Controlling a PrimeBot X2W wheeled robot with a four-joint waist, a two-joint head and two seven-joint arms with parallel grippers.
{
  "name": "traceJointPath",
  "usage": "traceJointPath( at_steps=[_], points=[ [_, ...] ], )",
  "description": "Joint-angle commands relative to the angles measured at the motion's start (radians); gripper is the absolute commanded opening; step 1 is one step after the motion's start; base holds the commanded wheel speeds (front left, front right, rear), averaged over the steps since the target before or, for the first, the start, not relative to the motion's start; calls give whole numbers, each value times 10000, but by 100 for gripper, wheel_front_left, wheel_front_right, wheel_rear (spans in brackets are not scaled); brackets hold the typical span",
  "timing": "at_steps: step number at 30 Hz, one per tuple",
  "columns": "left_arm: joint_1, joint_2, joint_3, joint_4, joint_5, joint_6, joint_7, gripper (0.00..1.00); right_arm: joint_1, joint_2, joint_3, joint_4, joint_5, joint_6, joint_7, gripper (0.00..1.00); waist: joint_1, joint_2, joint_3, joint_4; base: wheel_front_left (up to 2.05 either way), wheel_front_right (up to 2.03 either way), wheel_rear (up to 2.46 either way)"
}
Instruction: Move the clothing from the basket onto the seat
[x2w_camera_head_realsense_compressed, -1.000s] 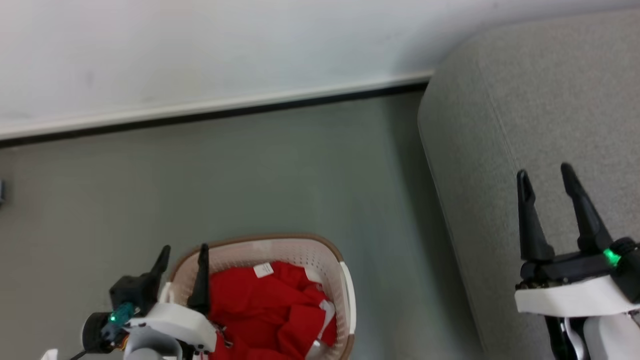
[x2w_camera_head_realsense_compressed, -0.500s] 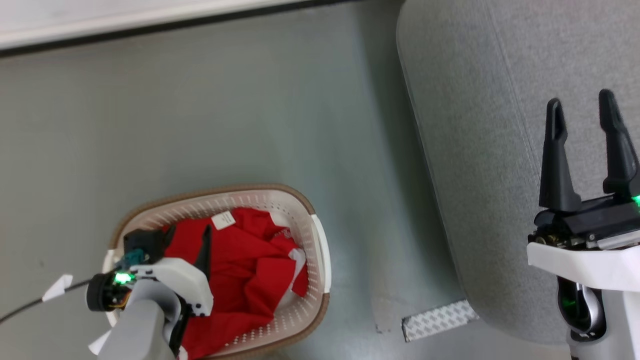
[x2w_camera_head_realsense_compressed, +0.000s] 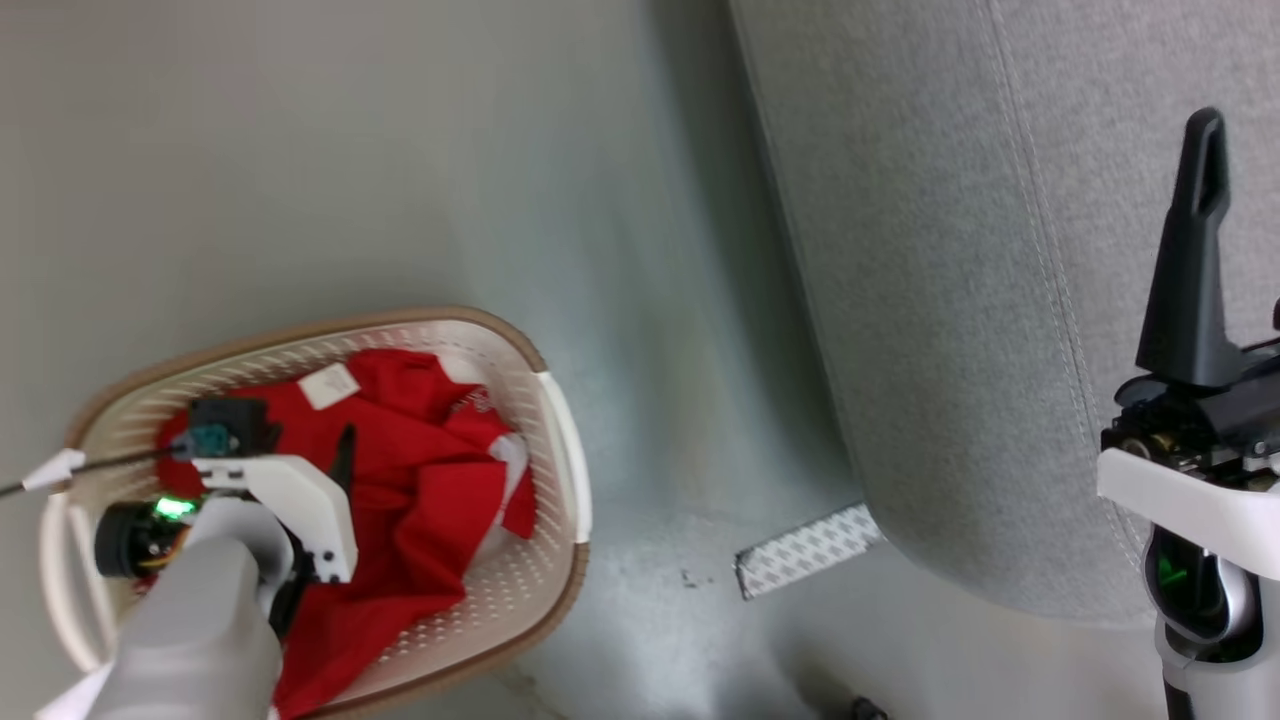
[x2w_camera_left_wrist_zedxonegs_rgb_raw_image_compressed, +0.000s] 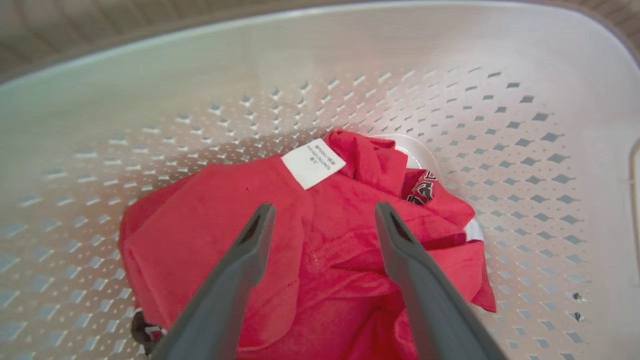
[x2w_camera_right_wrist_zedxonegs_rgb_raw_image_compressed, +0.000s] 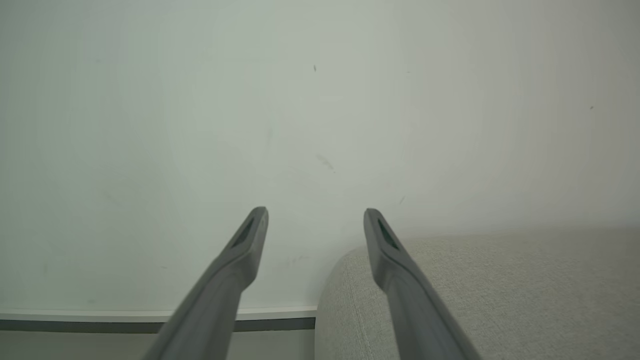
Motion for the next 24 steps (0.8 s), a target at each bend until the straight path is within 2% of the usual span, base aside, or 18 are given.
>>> traceJointPath(
  at_steps=[1, 6, 10, 13, 19, 24],
  points=[
    [-263, 196, -32, 148, -162, -25, 141, 100, -199, 40, 33, -144, 134, -21, 9, 100, -1, 0, 393, -366, 0, 0, 0],
    [-561, 492, 260, 447, -598, 10, 616, 100, -387, 42, 225, -109, 394, -21, 7, 100, -1, 0, 687, -749, 0, 0, 0],
    [-701, 757, 320, 572, -706, 328, 1157, 100, -383, 41, 252, -245, 461, -21, 7, 100, -1, 0, 908, -998, 2, 2, 2],
    [-880, 931, 265, 615, -687, 448, 1531, 100, -347, 43, 160, -378, 371, -21, 7, 100, -1, 0, 1133, -936, 14, 14, 14],
    [-1134, 1187, 80, 668, -625, 332, 2299, 100, -449, 42, 297, -625, 148, -21, 7, 100, -1, 0, 1586, -679, 16, 16, 16],
    [-1234, 1434, -457, 697, -257, 119, 3137, 100, -534, 41, 510, -797, -117, -21, 7, 100, -1, 0, 1907, -439, 10, 10, 10]
  ],
)
